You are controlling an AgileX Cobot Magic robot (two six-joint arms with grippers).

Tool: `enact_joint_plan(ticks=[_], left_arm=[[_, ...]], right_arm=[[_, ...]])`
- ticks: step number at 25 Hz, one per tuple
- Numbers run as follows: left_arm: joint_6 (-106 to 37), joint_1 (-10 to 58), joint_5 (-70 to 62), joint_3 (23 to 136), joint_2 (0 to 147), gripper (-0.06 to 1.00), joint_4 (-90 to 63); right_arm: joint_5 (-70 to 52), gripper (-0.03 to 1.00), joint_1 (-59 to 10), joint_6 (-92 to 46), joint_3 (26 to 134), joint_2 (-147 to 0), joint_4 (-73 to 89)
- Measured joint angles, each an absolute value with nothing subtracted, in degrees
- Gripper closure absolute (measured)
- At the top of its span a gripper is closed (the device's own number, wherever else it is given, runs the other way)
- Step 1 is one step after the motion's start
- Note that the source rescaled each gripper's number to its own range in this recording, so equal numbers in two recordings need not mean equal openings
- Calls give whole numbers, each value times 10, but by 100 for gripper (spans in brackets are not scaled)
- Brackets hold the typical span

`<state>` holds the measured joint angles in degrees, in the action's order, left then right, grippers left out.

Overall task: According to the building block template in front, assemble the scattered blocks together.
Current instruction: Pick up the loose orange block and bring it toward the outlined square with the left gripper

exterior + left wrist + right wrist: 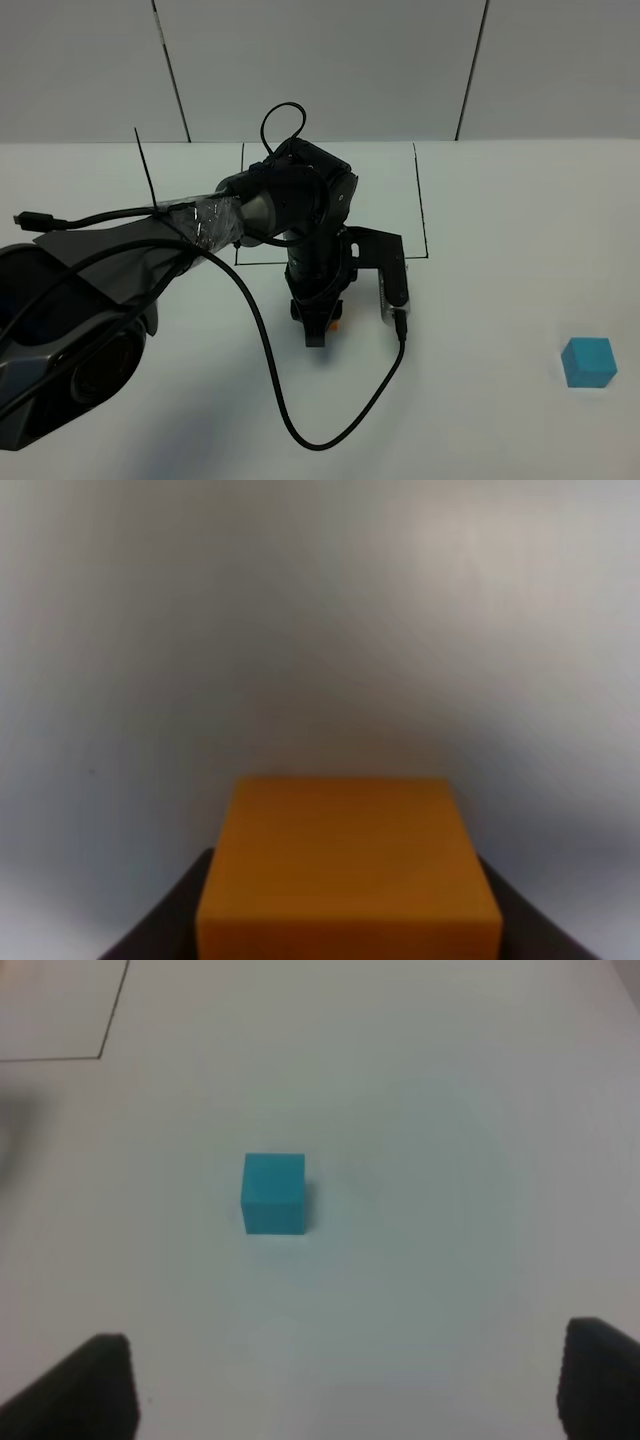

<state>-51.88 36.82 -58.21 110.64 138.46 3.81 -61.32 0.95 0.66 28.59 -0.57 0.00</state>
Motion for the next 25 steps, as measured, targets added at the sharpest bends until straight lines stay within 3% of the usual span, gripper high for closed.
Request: enact_joint_plan(ticks=[10, 11, 16, 18, 21, 25], left_arm=[[-530, 368, -604, 1106, 1385, 90, 36], [-530, 368, -611, 1106, 1385, 85, 36], [-528, 368, -632, 1106, 1377, 32, 36], [-523, 368, -639, 1106, 1365, 17, 36], [-487, 368, -643, 1106, 1340, 7, 36], [-386, 368, -665, 1106, 1309, 6, 39]], right_arm=[[-613, 25, 9, 7, 286, -6, 0], [-613, 25, 9, 7, 286, -6, 0], [-613, 25, 9, 7, 286, -6, 0], [-613, 25, 9, 7, 286, -6, 0], [-613, 25, 9, 7, 286, -6, 0], [-613, 25, 9, 7, 286, -6, 0]])
